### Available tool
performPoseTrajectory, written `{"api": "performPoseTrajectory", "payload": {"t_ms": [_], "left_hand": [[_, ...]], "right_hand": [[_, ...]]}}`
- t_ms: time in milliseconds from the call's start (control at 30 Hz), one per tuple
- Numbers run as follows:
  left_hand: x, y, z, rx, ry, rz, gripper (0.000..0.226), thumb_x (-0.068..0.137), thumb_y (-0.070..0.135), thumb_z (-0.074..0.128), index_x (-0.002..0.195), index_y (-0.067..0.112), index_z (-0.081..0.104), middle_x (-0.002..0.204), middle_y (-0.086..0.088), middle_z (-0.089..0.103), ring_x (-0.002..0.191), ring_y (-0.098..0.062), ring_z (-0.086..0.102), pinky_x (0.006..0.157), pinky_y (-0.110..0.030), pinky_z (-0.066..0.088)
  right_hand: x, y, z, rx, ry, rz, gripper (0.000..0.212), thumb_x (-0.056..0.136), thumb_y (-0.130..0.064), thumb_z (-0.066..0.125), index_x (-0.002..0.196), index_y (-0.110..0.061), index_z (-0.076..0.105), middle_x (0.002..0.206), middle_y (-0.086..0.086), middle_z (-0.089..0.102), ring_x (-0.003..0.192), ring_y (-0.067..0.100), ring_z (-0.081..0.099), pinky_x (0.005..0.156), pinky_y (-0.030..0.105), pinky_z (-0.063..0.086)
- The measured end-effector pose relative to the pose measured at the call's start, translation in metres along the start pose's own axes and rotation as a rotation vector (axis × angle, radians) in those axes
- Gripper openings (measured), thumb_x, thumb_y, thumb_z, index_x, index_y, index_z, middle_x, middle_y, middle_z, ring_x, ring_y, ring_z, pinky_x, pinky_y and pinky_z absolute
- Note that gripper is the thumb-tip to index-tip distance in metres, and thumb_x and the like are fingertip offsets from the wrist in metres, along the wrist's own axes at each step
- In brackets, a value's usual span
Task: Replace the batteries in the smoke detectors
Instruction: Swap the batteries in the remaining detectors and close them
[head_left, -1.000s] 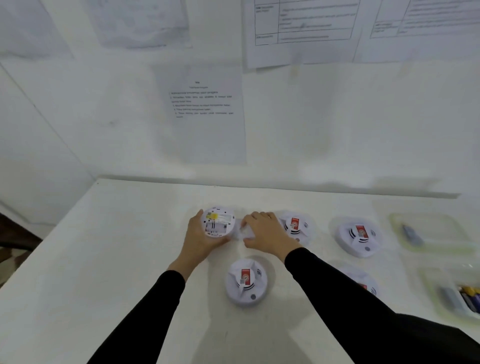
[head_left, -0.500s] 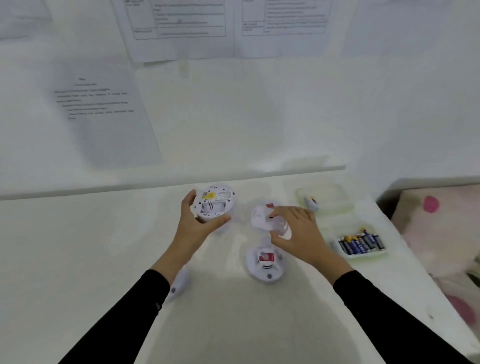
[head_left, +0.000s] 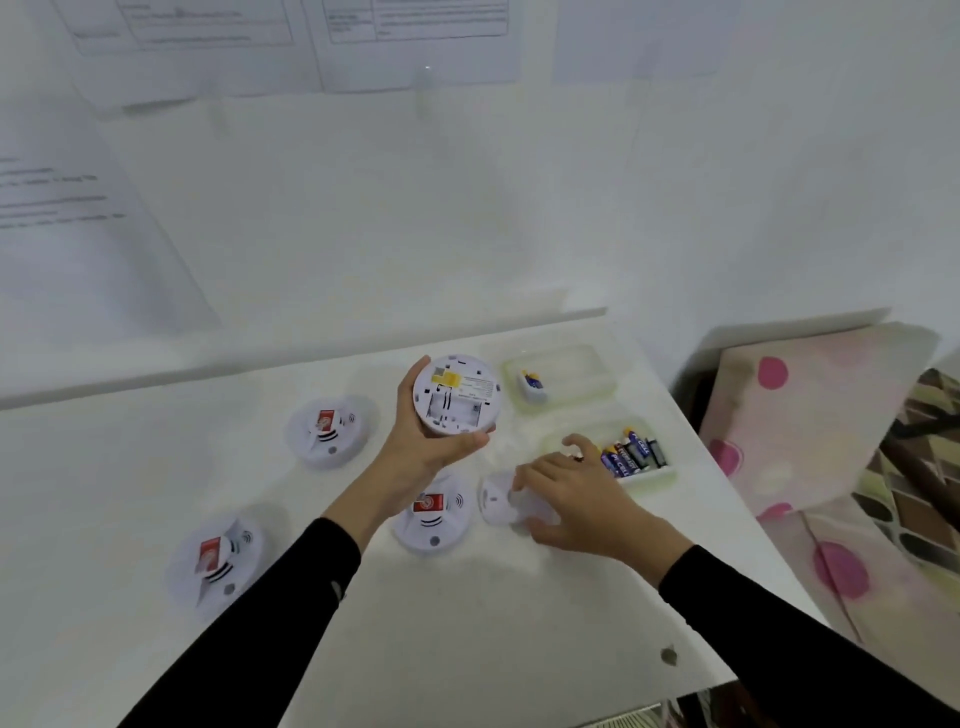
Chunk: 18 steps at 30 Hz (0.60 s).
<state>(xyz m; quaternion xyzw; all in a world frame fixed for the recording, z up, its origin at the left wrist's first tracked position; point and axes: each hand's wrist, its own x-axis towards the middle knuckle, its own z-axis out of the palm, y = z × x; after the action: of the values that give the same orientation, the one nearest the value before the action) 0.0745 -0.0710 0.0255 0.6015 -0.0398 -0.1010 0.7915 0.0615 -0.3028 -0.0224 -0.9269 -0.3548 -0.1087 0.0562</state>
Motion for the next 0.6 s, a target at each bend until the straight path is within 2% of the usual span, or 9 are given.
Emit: {"api": "performPoseTrajectory", "payload": {"t_ms": [67, 100, 167, 233, 300, 333, 433, 500, 600], "left_hand": [[0.003, -0.004, 0.008, -0.034, 0.033, -0.01, 0.099, 0.075, -0.01, 0.077, 0.139, 0.047, 0.028, 0.143, -0.002, 0.048, 0.122, -0.025, 0.061, 0.091, -0.039, 0.055], [0.005, -0.004, 0.012, -0.095, 0.043, -0.032, 0.097, 0.074, -0.003, 0.08, 0.14, 0.046, 0.029, 0.143, -0.004, 0.048, 0.122, -0.028, 0.061, 0.089, -0.041, 0.056], [0.01, -0.005, 0.021, -0.233, 0.087, -0.065, 0.088, 0.071, 0.027, 0.087, 0.14, 0.044, 0.035, 0.141, -0.006, 0.05, 0.119, -0.035, 0.062, 0.083, -0.045, 0.058], [0.014, -0.003, 0.027, -0.305, 0.159, -0.055, 0.068, 0.078, 0.053, 0.072, 0.137, 0.038, 0.042, 0.139, -0.006, 0.054, 0.118, -0.033, 0.063, 0.079, -0.047, 0.058], [0.019, 0.001, 0.033, -0.345, 0.19, -0.048, 0.043, 0.095, 0.053, 0.047, 0.134, 0.035, 0.049, 0.137, -0.008, 0.059, 0.116, -0.031, 0.064, 0.079, -0.048, 0.059], [0.021, 0.002, 0.034, -0.373, 0.198, -0.049, 0.04, 0.098, 0.052, 0.042, 0.133, 0.035, 0.053, 0.133, -0.008, 0.063, 0.115, -0.03, 0.065, 0.08, -0.049, 0.059], [0.024, 0.003, 0.036, -0.461, 0.234, -0.037, 0.043, 0.091, 0.05, 0.046, 0.129, 0.034, 0.058, 0.124, -0.005, 0.069, 0.112, -0.031, 0.066, 0.086, -0.056, 0.057], [0.026, 0.004, 0.038, -0.482, 0.253, -0.051, 0.045, 0.096, 0.047, 0.042, 0.132, 0.024, 0.058, 0.128, -0.012, 0.066, 0.113, -0.034, 0.065, 0.089, -0.059, 0.054], [0.029, 0.005, 0.041, -0.516, 0.271, -0.072, 0.048, 0.102, 0.041, 0.033, 0.125, 0.011, 0.061, 0.127, -0.018, 0.065, 0.112, -0.034, 0.066, 0.091, -0.06, 0.053]], "right_hand": [[0.001, 0.003, 0.005, -0.047, -0.009, -0.046, 0.031, 0.063, -0.05, 0.068, 0.084, -0.027, 0.065, 0.086, -0.012, 0.069, 0.085, 0.016, 0.067, 0.1, 0.046, 0.027], [0.002, 0.005, 0.005, -0.066, -0.02, -0.069, 0.03, 0.063, -0.052, 0.067, 0.081, -0.028, 0.066, 0.086, -0.012, 0.07, 0.087, 0.017, 0.067, 0.1, 0.047, 0.026], [0.007, 0.007, 0.002, -0.061, -0.03, -0.077, 0.032, 0.068, -0.06, 0.058, 0.079, -0.031, 0.068, 0.093, -0.013, 0.071, 0.095, 0.016, 0.066, 0.101, 0.047, 0.025], [0.019, 0.014, -0.01, 0.026, 0.038, -0.023, 0.032, 0.076, -0.058, 0.05, 0.08, -0.032, 0.067, 0.102, -0.013, 0.071, 0.1, 0.014, 0.064, 0.101, 0.043, 0.024], [0.041, 0.032, -0.026, 0.165, 0.115, 0.089, 0.028, 0.084, -0.047, 0.046, 0.09, -0.028, 0.066, 0.103, -0.01, 0.069, 0.099, 0.016, 0.063, 0.097, 0.036, 0.024], [0.053, 0.046, -0.033, 0.237, 0.127, 0.168, 0.025, 0.087, -0.039, 0.047, 0.096, -0.025, 0.067, 0.103, -0.008, 0.067, 0.099, 0.018, 0.062, 0.095, 0.034, 0.026], [0.089, 0.09, -0.041, 0.327, 0.088, 0.4, 0.024, 0.092, -0.014, 0.05, 0.109, -0.016, 0.067, 0.112, 0.001, 0.065, 0.103, 0.022, 0.059, 0.092, 0.034, 0.039], [0.108, 0.11, -0.041, 0.398, 0.06, 0.545, 0.027, 0.093, -0.007, 0.047, 0.111, -0.011, 0.067, 0.116, 0.006, 0.064, 0.107, 0.025, 0.059, 0.094, 0.035, 0.044], [0.13, 0.124, -0.033, 0.448, -0.195, 0.587, 0.03, 0.093, -0.008, 0.047, 0.114, -0.009, 0.069, 0.124, 0.007, 0.064, 0.115, 0.023, 0.058, 0.098, 0.031, 0.045]]}}
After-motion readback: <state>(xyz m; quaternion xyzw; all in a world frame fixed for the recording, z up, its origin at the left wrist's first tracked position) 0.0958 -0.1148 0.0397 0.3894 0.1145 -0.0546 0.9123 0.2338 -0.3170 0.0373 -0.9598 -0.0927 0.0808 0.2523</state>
